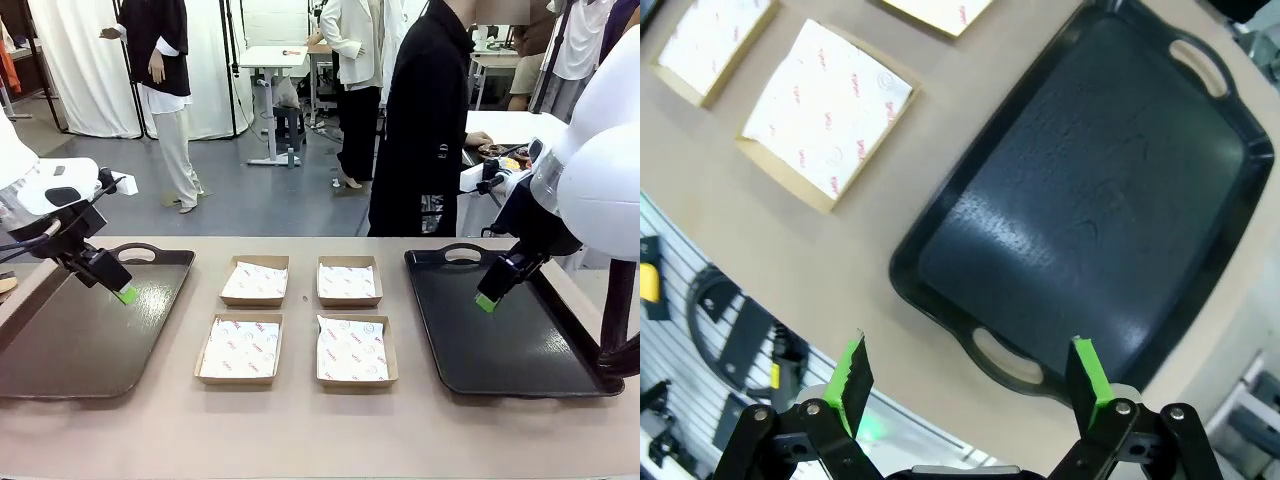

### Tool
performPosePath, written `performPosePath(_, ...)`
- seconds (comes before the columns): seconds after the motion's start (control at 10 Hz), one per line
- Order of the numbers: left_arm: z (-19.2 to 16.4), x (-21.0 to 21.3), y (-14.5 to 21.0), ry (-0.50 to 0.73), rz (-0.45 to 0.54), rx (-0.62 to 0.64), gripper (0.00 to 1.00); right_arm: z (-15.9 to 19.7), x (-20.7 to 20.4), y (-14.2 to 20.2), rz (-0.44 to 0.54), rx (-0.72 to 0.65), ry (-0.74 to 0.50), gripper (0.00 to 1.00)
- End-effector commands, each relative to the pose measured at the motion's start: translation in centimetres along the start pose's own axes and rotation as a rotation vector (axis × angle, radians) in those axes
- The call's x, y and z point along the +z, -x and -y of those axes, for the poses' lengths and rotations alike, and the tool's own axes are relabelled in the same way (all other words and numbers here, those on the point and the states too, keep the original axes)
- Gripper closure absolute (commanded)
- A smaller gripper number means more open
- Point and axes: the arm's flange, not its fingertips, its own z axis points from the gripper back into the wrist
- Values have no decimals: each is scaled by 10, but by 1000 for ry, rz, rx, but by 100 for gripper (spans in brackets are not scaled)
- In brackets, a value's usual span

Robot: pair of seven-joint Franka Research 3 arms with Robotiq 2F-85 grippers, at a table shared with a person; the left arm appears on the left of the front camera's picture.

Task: Individually package the donuts and arrange them on the tray.
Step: Pick up one Paper togo box.

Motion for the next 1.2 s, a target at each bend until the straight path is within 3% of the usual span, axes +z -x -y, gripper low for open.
performPosePath(0.0,-21,11,14,149,50,175,0,25,2,15,95,-141,-279,0)
performPosePath(0.3,-44,36,57,361,51,346,0,65,12,57,164,-408,-571,0)
performPosePath(0.5,-71,42,79,440,22,466,0,91,14,84,176,-499,-716,0)
performPosePath(0.7,-94,42,94,522,17,502,0,111,13,105,214,-554,-824,0)
performPosePath(1.1,-128,65,133,831,267,479,0,147,4,147,268,-654,-939,0)
